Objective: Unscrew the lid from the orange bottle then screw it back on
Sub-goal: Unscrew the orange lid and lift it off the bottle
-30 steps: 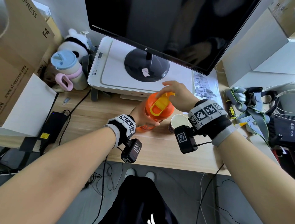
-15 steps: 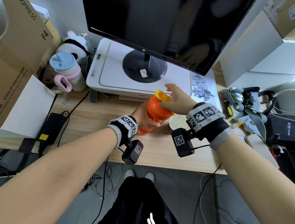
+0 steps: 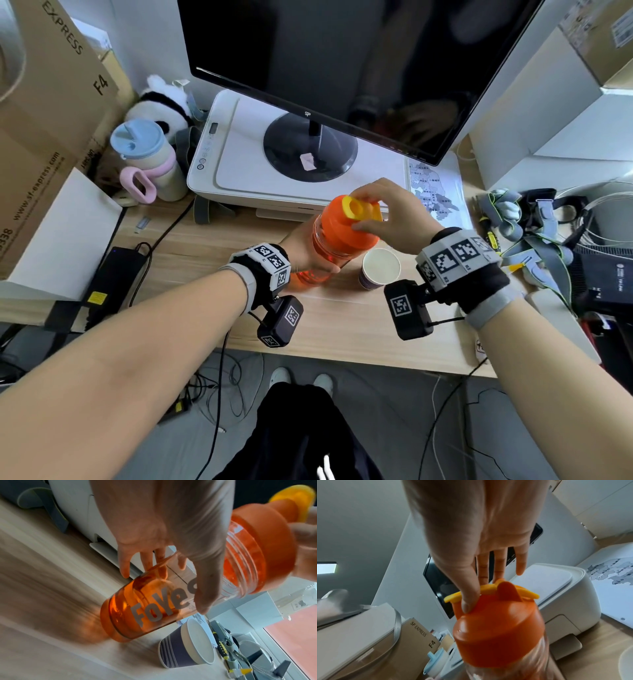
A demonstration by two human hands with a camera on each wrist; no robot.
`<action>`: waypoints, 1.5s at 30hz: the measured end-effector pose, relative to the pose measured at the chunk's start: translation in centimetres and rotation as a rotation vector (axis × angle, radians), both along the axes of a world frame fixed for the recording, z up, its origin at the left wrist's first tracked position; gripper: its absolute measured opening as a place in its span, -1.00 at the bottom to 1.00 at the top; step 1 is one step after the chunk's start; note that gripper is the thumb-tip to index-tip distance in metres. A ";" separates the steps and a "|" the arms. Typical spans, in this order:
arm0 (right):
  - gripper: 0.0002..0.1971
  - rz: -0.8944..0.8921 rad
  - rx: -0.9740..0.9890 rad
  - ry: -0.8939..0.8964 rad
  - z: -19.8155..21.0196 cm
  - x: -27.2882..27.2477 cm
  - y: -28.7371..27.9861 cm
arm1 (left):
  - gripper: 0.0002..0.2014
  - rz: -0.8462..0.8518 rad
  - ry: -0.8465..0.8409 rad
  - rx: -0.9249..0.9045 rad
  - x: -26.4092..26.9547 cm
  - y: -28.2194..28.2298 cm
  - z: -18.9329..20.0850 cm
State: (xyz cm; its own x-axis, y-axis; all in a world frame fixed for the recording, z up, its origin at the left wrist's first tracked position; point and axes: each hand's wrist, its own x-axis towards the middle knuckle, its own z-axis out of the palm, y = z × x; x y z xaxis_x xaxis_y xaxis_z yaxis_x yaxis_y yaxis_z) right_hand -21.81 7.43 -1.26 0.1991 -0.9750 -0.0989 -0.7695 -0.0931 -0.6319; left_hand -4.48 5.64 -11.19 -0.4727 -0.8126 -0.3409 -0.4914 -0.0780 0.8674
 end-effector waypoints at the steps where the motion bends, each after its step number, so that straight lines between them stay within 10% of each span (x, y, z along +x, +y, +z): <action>1: -0.57 -0.014 -0.009 -0.025 0.2 -0.4 0.0 | -0.19 -0.004 -0.014 -0.008 0.1 -0.1 -0.1; 11: -0.77 -0.471 0.227 -0.605 -2.1 -4.3 0.8 | -0.11 0.037 -0.090 -0.030 0.2 0.0 -0.6; 45: -0.59 -1.054 0.217 -0.638 -11.3 -10.0 4.5 | 0.06 -0.373 -0.924 -0.213 -4.8 -0.5 3.0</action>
State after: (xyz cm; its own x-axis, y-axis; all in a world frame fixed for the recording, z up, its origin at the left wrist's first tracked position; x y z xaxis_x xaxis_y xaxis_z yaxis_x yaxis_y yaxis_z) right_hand -31.78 11.92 -12.54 -0.5964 -0.6644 -0.4505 0.0429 0.5340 -0.8444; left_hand -9.28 5.16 -8.21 -0.3334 -0.7536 -0.5665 -0.9375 0.3285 0.1148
